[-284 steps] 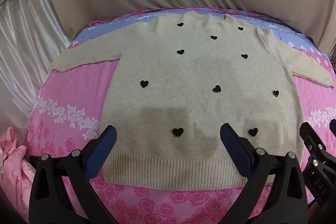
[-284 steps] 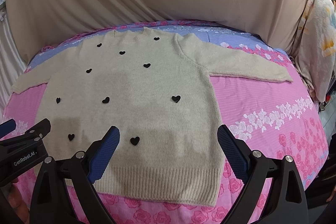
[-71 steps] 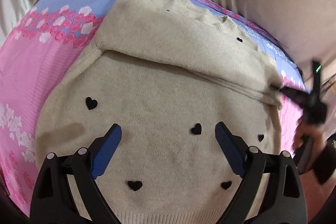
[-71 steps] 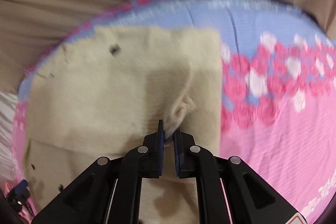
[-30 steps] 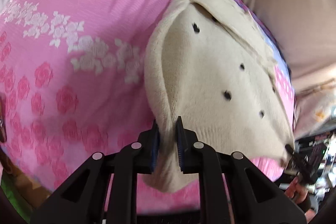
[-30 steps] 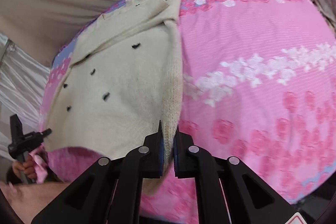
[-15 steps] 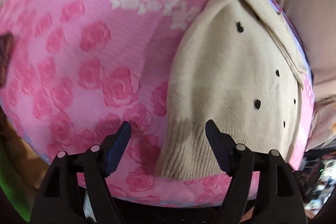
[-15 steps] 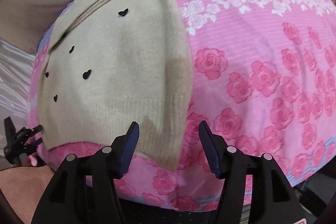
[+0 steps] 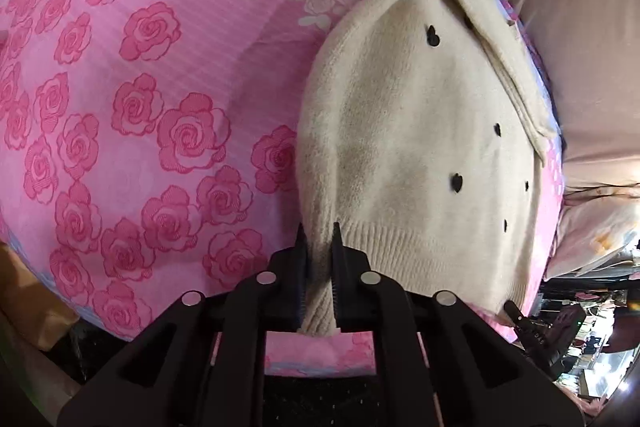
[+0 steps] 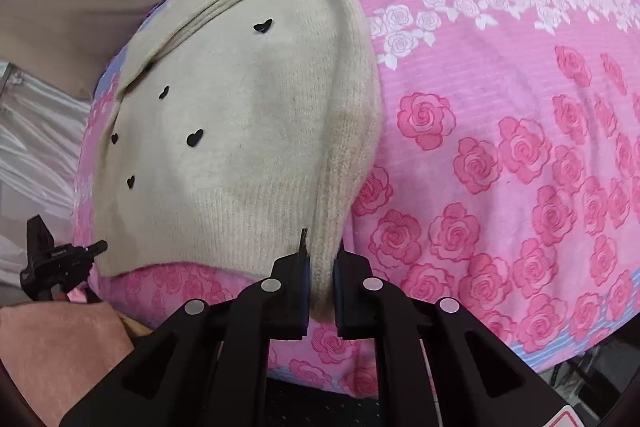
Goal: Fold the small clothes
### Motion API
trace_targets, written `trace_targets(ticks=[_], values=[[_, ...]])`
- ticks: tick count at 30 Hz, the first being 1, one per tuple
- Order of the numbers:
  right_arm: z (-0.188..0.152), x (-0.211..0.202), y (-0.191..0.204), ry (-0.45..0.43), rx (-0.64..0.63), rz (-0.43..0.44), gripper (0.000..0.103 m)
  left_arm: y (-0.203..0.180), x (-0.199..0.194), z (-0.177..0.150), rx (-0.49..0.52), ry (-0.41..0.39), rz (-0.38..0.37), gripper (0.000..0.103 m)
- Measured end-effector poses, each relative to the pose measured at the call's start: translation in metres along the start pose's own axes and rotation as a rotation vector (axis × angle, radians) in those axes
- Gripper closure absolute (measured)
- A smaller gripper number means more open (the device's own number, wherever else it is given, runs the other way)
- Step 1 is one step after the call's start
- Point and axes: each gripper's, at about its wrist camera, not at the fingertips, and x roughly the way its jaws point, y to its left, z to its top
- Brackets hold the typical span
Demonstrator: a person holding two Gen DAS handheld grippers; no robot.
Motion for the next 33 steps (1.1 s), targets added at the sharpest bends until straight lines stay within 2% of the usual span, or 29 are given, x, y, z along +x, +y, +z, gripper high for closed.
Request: trace_targets(ticks=[6,9,11,12,13,15,17,18,19,22,28,33], values=[[-0.007,0.005,-0.010,0.032,-0.012,-0.029,0.096,-0.001,-0.003,-0.008,0.036,0.020,0.012,0.095],[-0.005,0.015,-0.003,0.053,-0.003,-0.013,0.095,-0.005,0.000,-0.005,0.027,0.013,0.007,0.092],[-0.002,0.022,0.004,0.069,-0.007,-0.015,0.087,-0.005,0.003,-0.004,0.018,0.027,0.017,0.080],[-0.001,0.025,0.006,0.074,-0.006,-0.024,0.087,-0.007,0.007,-0.004,0.015,0.036,0.035,0.065],[0.000,0.028,0.008,0.081,0.000,-0.039,0.081,-0.007,0.010,-0.004,0.010,0.043,0.044,0.061],[0.001,0.030,0.010,0.079,0.003,-0.035,0.079,-0.008,0.011,-0.004,0.010,0.035,0.039,0.059],[0.002,0.032,0.013,0.079,-0.011,-0.040,0.079,-0.009,0.012,-0.003,0.011,0.027,0.015,0.062],[0.002,0.032,0.013,0.079,-0.013,-0.045,0.084,-0.009,0.014,-0.002,0.005,0.030,-0.007,0.075],[0.002,0.032,0.012,0.080,-0.011,-0.034,0.094,-0.008,0.016,-0.002,-0.011,0.048,-0.043,0.094],[0.003,0.020,0.013,0.044,-0.024,0.014,0.094,-0.004,0.010,-0.003,-0.053,0.041,-0.127,0.095],[0.019,-0.041,0.013,-0.089,-0.028,0.264,0.095,-0.021,-0.042,0.000,-0.034,-0.031,-0.284,0.096],[0.059,-0.091,0.030,-0.251,-0.077,0.319,0.095,-0.053,-0.089,0.026,-0.011,-0.163,-0.404,0.096]])
